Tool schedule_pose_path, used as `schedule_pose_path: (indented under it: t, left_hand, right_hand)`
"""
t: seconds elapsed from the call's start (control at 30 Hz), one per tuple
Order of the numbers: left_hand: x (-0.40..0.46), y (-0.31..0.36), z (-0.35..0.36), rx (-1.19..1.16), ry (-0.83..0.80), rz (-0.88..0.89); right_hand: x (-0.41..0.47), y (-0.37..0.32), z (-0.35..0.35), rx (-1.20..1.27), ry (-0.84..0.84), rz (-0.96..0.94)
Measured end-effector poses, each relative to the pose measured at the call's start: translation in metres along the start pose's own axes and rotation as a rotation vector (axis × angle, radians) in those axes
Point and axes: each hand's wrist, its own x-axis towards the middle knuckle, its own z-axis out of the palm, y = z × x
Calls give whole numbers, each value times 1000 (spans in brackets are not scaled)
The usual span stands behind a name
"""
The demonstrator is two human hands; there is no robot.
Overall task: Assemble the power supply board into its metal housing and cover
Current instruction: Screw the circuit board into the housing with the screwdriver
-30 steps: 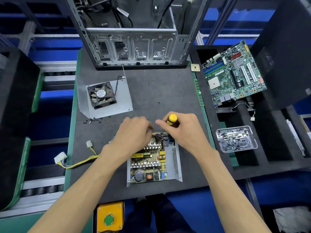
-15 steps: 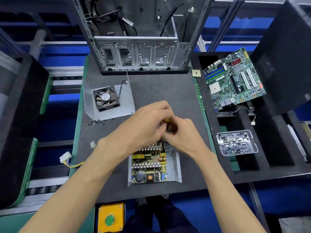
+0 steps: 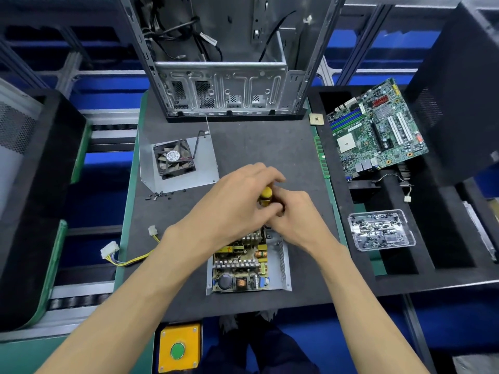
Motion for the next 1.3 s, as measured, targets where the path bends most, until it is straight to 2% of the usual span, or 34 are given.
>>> schedule_pose_path:
  t: [0.07, 0.13, 0.23, 0.37, 0.5, 0.57, 0.63, 0.7, 0.87, 1.0, 1.13, 1.3]
  left_hand:
    - [0, 0, 4, 9, 81, -84]
    - [0, 0, 5, 22, 98, -71]
    - [0, 1, 5, 14, -16, 47]
    - [-2, -5, 3, -60, -83, 71]
    - [-6, -6, 8, -62, 83, 3]
    - [-5, -8, 10, -20, 150, -94]
    - [-3, -13, 8, 7, 139, -231]
    - [-3, -16, 4, 17, 112, -284]
    - [-4, -14, -5, -55, -20, -51]
    - [-3, -16, -5, -46, -73, 28]
    - [-1, -25, -6, -61, -5, -28]
    - [0, -22, 0, -61, 62, -94]
  right_hand:
    - [2, -1, 1, 17, -15, -5]
    - [3, -1, 4, 35, 2, -5]
    - [4, 4, 9, 22, 78, 11]
    - [4, 5, 6, 59, 49, -37]
    - [7, 2, 1, 40, 5, -41]
    - [9, 1, 2, 94, -7, -22]
    - [10, 1, 3, 161, -18, -15]
    - [11, 2, 4, 203, -35, -7]
    - [14, 4, 7, 193, 7, 22]
    - [13, 3, 2, 174, -8, -26]
    - [14, 5, -4, 225, -65, -3]
    - [16, 10, -9, 281, -55, 37]
